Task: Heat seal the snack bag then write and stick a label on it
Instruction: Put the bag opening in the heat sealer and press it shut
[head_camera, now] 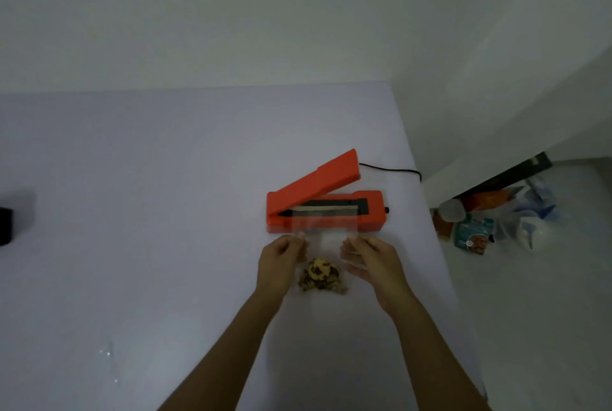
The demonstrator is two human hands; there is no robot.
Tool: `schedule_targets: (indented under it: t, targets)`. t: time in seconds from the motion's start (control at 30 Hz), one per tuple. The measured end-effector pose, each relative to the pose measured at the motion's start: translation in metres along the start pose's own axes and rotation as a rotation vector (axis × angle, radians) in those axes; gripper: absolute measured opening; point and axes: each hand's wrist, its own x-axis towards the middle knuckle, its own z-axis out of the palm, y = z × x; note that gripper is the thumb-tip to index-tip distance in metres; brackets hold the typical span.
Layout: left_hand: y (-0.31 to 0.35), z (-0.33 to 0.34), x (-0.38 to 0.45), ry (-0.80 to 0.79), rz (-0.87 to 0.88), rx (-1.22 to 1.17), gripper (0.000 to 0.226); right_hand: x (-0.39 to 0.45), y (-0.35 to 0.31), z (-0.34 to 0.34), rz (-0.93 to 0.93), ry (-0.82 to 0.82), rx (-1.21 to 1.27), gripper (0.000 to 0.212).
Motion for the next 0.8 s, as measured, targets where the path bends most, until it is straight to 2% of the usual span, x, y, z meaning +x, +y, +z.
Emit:
schedule_targets:
  t: [0.47, 0.8]
  targets:
    - [0.017, 0.020, 0.004, 0.062, -0.051, -0.098, 0.021, 0.024, -0.010, -0.004, -0.046, -0.018, -0.101, 0.023]
    - [0.018, 0.020, 0.007, 0.003, -0.035, -0.042, 0.023, 0.027, -0.012, -0.002, -0.058, -0.015, -0.157, 0.024]
